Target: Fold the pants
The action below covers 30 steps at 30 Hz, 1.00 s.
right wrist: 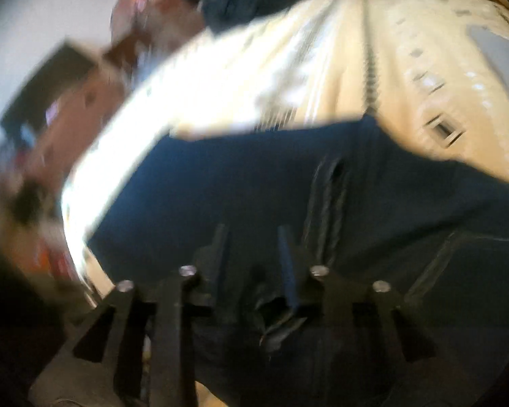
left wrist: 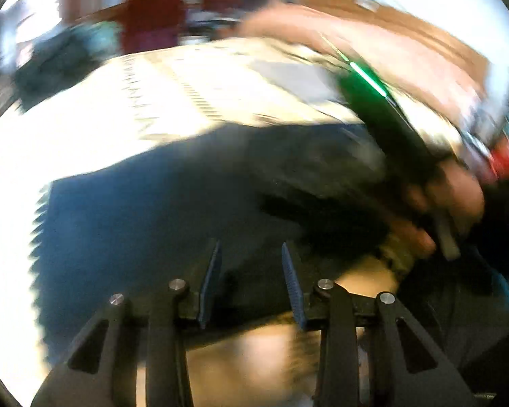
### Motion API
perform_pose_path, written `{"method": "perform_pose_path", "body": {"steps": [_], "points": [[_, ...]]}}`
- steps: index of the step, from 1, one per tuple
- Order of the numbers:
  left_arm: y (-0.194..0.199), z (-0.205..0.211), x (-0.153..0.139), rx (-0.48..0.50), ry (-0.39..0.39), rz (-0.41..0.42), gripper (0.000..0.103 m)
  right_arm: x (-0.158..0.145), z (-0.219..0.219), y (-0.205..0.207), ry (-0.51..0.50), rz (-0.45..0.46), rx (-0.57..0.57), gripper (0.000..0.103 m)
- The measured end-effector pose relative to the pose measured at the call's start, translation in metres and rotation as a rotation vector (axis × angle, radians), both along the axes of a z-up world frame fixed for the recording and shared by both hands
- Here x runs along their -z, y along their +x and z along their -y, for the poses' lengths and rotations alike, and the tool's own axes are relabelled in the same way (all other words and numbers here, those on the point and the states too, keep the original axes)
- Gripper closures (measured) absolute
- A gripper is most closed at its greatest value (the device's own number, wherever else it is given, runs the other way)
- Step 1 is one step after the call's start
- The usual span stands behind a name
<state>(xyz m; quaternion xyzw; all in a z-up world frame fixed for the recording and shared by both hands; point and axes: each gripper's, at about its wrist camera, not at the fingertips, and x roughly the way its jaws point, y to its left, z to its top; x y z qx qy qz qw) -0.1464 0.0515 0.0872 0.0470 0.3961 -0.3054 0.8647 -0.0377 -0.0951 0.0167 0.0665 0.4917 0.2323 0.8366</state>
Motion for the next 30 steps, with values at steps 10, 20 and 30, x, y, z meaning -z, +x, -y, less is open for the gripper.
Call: {"method": "perform_pose_path", "body": {"steps": [10,20,30], "points": [[0.042,-0.165,0.015,-0.394,-0.163,-0.116,0.065,-0.039,0.008,0.010,-0.004,0.155,0.032,0.069],[0.063,-0.215,0.032,-0.453,-0.267,-0.198,0.063,-0.042,-0.036,0.006,-0.236,0.247,0.054,0.055],[0.140,-0.165,0.056,-0.245,-0.283,-0.348,0.056,-0.002,-0.204,-0.103,-0.580,0.575,-0.284,0.032]]}}
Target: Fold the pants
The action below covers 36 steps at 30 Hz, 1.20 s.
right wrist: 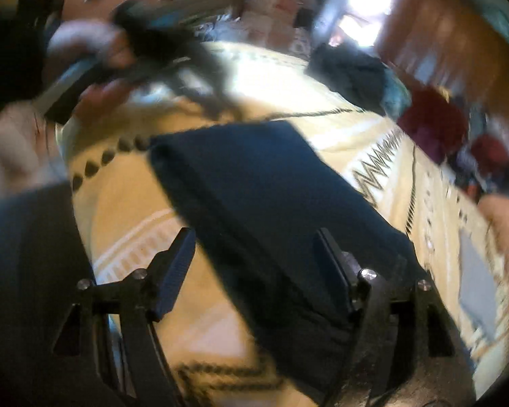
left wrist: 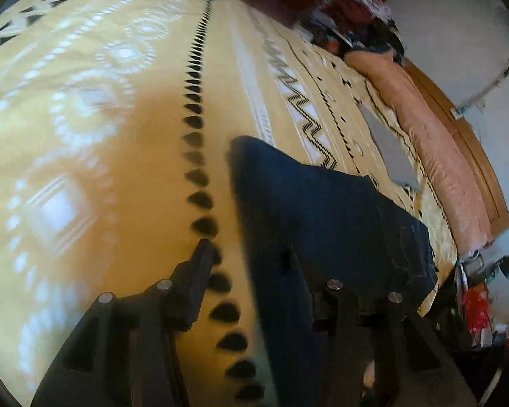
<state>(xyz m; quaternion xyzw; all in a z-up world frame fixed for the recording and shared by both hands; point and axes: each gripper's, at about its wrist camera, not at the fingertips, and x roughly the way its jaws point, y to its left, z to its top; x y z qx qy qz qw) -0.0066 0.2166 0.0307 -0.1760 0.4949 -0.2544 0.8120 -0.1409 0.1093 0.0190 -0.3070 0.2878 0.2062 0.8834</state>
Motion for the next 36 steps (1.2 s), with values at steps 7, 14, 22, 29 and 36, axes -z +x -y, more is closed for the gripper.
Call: {"method": "perform_pose_path", "body": {"steps": [7,14,22,29,36], "points": [[0.039,0.025,0.009,0.042,-0.015,-0.005,0.051,0.014,-0.031,0.021,-0.114,0.066,0.011,0.030],[0.069,0.038,0.019,0.040,-0.024,-0.010,0.050,0.009,-0.029,0.030,-0.085,0.014,0.057,0.033],[0.073,0.039,0.023,0.047,-0.014,-0.008,0.068,0.013,-0.041,0.018,-0.113,0.010,0.075,0.053],[0.068,0.042,0.006,0.056,0.026,0.038,0.088,-0.002,-0.029,0.030,0.010,-0.112,0.144,0.086],[0.061,0.048,-0.039,0.051,-0.022,0.112,0.089,-0.054,0.010,0.018,0.260,-0.131,0.198,0.088]]}}
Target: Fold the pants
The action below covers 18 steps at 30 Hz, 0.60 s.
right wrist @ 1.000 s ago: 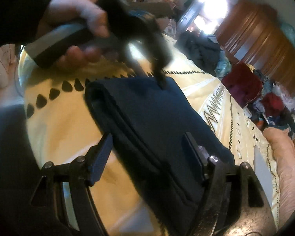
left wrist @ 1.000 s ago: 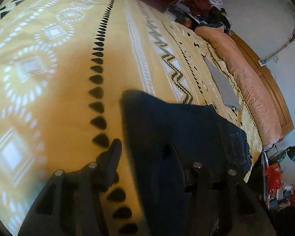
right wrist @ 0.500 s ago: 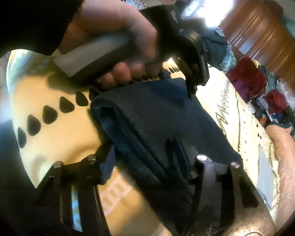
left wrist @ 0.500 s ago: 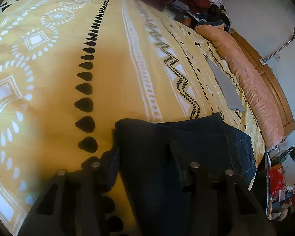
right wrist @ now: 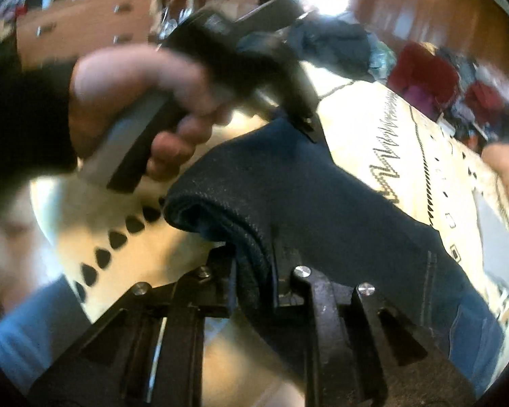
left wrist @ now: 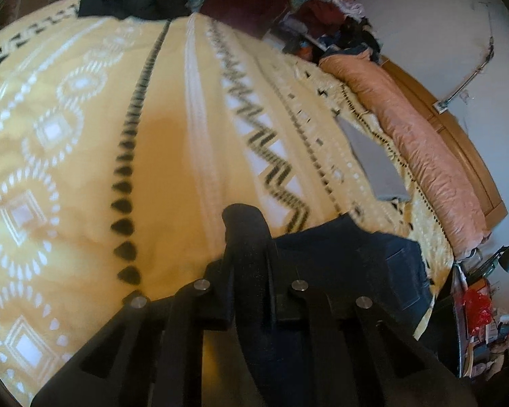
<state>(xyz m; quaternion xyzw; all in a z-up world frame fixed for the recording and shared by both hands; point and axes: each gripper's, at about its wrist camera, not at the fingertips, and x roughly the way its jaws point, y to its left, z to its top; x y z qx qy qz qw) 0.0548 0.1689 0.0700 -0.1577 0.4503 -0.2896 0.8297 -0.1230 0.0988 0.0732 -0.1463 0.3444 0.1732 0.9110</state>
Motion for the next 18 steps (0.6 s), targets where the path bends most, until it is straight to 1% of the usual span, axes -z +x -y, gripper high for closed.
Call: {"method": "perform_pose_path", "body": {"steps": [3,5,6,8,10,12,14,15,16,18], "points": [[-0.002,0.012,-0.023,-0.002,-0.024,0.034,0.089,-0.023,0.026,0.000,0.112,0.004,0.037,0.088],[-0.004,0.031,-0.043,0.012,-0.037,0.067,0.089,-0.032,0.045,-0.002,0.175,0.004,0.063,0.088],[-0.005,0.041,-0.052,0.023,-0.042,0.084,0.089,-0.039,0.062,-0.004,0.222,0.003,0.088,0.088],[-0.008,0.073,-0.073,0.064,-0.059,0.124,0.089,-0.046,0.087,-0.008,0.294,-0.005,0.130,0.088],[-0.011,0.112,-0.094,0.113,-0.066,0.161,0.089,-0.053,0.124,-0.010,0.374,-0.006,0.188,0.088],[-0.012,0.147,-0.107,0.155,-0.069,0.182,0.089,-0.057,0.157,-0.018,0.447,-0.005,0.243,0.088],[-0.015,0.197,-0.118,0.210,-0.074,0.199,0.089,-0.060,0.186,-0.025,0.497,0.002,0.289,0.088],[-0.015,0.225,-0.121,0.240,-0.072,0.203,0.089,-0.060,0.202,-0.030,0.525,0.008,0.316,0.088],[-0.017,0.243,-0.123,0.256,-0.068,0.203,0.089,-0.060,0.214,-0.035,0.541,0.015,0.337,0.088],[-0.019,0.301,-0.120,0.317,-0.047,0.197,0.089,-0.059,0.243,-0.048,0.576,0.033,0.396,0.088]]}}
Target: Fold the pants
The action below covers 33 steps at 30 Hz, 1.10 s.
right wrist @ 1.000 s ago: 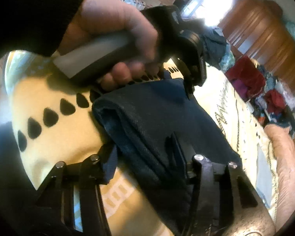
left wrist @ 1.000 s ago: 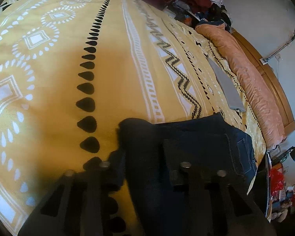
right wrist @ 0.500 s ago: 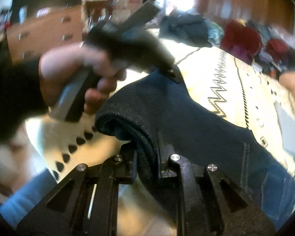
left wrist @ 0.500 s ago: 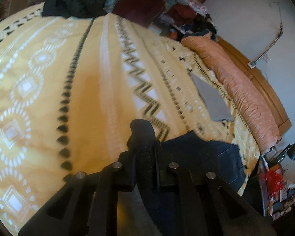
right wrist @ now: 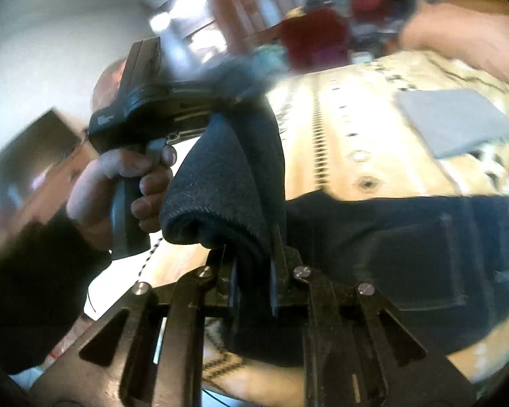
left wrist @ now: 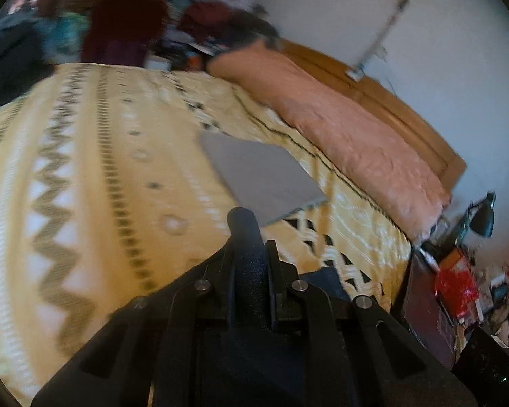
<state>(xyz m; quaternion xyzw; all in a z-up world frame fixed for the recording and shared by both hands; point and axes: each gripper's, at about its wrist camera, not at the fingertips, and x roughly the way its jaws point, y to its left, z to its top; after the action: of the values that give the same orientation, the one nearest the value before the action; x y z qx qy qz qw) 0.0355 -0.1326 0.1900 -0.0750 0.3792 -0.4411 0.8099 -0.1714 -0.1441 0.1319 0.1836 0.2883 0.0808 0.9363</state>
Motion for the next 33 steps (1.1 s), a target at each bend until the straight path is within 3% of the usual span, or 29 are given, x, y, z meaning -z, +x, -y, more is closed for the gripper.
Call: {"method": "perform_pose_path", "body": {"steps": [6,9,13,18,20,22,24,28,33], "points": [[-0.030,0.146,0.042,0.151,0.088,-0.035,0.089,0.024,0.086,-0.036,0.136,-0.032,0.183,0.088],[-0.047,0.201,0.072,0.206,0.135,-0.067,0.089,0.056,0.124,-0.054,0.231,-0.084,0.274,0.088],[-0.067,0.246,0.098,0.244,0.207,-0.068,0.089,0.084,0.144,-0.073,0.332,-0.126,0.313,0.088],[-0.076,0.269,0.112,0.223,0.258,-0.055,0.085,0.094,0.149,-0.080,0.394,-0.116,0.349,0.085],[-0.074,0.273,0.116,0.208,0.261,-0.057,0.078,0.094,0.151,-0.081,0.397,-0.110,0.361,0.084],[-0.073,0.277,0.119,0.183,0.262,-0.056,0.063,0.093,0.152,-0.084,0.434,-0.100,0.377,0.083],[-0.074,0.277,0.120,0.177,0.244,-0.071,0.060,0.100,0.161,-0.086,0.526,-0.101,0.423,0.080],[-0.076,0.268,0.102,0.167,0.171,-0.051,0.057,0.109,0.167,-0.094,0.569,-0.117,0.484,0.077],[-0.070,0.235,0.070,0.138,0.120,-0.019,0.057,0.105,0.169,-0.094,0.526,-0.143,0.521,0.074]]}}
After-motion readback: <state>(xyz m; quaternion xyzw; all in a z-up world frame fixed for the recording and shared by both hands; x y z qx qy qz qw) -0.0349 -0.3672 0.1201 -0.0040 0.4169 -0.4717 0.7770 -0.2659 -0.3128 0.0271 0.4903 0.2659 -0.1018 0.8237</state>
